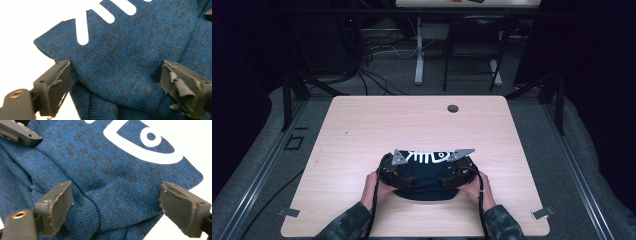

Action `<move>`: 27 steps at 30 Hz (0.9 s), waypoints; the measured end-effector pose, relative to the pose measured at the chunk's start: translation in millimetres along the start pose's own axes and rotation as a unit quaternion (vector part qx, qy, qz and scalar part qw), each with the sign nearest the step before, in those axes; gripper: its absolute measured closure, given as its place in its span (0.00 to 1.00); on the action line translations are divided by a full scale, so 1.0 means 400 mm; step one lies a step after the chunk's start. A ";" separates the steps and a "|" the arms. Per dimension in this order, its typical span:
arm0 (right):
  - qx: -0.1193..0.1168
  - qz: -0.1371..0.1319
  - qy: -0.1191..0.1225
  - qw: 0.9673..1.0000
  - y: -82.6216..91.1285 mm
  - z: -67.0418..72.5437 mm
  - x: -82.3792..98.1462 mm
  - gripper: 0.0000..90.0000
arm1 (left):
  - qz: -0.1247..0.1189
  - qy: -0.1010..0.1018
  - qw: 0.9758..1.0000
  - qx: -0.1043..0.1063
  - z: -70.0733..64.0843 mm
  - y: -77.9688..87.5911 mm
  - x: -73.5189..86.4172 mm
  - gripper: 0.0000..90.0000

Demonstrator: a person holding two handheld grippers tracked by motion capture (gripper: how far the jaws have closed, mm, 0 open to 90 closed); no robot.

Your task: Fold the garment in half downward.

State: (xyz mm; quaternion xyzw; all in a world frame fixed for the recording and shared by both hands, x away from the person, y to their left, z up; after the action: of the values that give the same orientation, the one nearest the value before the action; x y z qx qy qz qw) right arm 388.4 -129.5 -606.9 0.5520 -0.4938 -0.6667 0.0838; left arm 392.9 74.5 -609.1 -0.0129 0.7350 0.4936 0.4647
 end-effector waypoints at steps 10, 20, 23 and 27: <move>0.012 -0.025 0.003 1.000 0.065 0.009 -0.016 0.06 | -0.031 -0.003 1.000 -0.006 0.002 0.069 -0.019 0.03; 0.029 -0.043 -0.004 0.999 0.145 0.009 0.006 0.03 | -0.047 -0.001 0.999 -0.021 0.021 0.125 -0.002 0.01; 0.036 -0.046 -0.009 0.998 0.165 0.006 0.023 0.03 | -0.053 0.004 0.998 -0.027 0.033 0.139 0.009 0.01; 0.041 -0.047 -0.019 0.998 0.188 -0.002 0.049 0.04 | -0.056 0.014 0.998 -0.039 0.055 0.156 0.031 0.01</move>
State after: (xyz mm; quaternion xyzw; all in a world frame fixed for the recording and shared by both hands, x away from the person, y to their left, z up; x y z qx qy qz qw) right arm 349.1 -180.5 -563.1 0.5647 -0.4957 -0.6595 0.0201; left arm 370.8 128.2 -574.8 -0.0794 0.7198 0.4951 0.4801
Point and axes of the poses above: each handheld gripper's, and its own axes: y roughly backward along the jaws, x roughly out of its underside, z roughly to its left, the point moved 6 cm from there along -y, roughly forward along the jaws, and after that the axes turned 10 degrees about y, right-handed, at the moved point
